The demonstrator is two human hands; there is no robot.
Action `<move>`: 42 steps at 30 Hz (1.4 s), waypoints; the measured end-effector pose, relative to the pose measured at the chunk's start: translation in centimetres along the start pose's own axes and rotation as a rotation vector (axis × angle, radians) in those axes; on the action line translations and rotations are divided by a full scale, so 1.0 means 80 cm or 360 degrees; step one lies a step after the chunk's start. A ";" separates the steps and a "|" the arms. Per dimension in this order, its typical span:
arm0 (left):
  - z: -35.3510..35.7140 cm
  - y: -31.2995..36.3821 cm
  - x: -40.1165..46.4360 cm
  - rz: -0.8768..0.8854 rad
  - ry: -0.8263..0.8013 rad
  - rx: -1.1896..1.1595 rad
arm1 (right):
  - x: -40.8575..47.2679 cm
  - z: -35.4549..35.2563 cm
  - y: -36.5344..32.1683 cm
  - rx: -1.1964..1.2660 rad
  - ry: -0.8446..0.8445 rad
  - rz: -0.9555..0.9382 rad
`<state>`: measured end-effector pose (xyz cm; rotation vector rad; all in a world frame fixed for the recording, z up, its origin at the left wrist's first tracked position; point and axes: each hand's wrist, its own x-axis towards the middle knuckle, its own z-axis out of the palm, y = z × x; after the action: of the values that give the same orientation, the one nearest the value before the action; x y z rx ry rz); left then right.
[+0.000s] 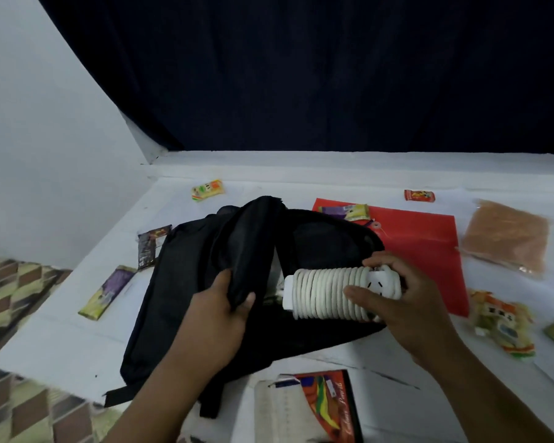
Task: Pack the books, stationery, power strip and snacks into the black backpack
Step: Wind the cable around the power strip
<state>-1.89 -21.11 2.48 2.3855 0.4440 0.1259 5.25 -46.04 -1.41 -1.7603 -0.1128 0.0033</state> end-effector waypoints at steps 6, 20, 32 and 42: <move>-0.004 0.003 -0.021 0.0092 0.0275 -0.0524 | 0.011 0.056 -0.045 -0.0243 -0.0601 -0.0169; 0.018 -0.013 -0.007 0.0023 0.0295 -0.1137 | 0.004 0.103 0.005 -0.0446 -0.1512 0.0385; 0.031 -0.021 -0.006 0.0145 0.0235 -0.1172 | -0.013 0.098 0.025 -0.0482 -0.1051 0.0144; 0.048 0.002 0.015 0.0282 0.0249 -0.1122 | -0.031 0.156 0.055 -0.0677 -0.0367 -0.0429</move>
<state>0.11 -23.21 -0.34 1.7180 0.2063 0.4700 2.31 -34.81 -8.31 -2.1512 -0.5519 -0.0141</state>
